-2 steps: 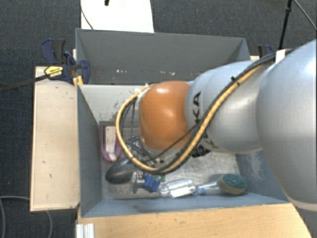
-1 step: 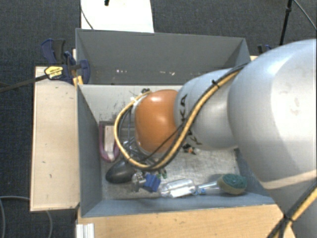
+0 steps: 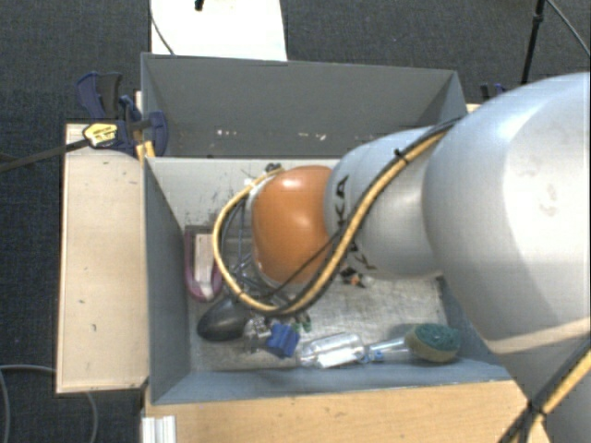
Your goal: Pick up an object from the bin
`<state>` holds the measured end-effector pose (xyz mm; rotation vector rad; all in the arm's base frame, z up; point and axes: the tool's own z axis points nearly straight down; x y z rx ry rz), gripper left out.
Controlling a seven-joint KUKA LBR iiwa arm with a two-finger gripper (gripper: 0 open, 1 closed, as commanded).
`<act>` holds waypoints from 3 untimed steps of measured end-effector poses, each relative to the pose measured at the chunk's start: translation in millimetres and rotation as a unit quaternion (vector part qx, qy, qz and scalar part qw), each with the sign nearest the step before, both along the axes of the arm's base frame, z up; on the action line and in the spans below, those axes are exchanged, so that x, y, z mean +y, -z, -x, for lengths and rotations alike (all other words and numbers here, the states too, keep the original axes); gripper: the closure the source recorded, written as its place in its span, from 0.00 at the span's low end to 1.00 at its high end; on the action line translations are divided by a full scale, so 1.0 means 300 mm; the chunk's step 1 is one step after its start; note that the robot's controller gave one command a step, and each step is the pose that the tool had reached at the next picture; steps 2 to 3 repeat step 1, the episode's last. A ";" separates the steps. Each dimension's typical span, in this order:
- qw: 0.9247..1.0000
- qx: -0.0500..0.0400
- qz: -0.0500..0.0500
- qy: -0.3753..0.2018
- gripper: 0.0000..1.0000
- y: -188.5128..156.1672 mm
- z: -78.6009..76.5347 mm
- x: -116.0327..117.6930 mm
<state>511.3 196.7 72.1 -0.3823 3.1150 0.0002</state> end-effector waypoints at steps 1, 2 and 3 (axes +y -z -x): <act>0.948 -0.003 0.001 -0.318 1.00 -0.780 0.034 -0.125; 0.948 -0.003 0.001 -0.318 1.00 -0.780 0.034 -0.125; 0.948 -0.003 0.001 -0.318 1.00 -0.780 0.034 -0.125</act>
Offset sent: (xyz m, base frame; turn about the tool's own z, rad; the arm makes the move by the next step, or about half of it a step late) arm -0.0116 -0.0374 0.2311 -0.6481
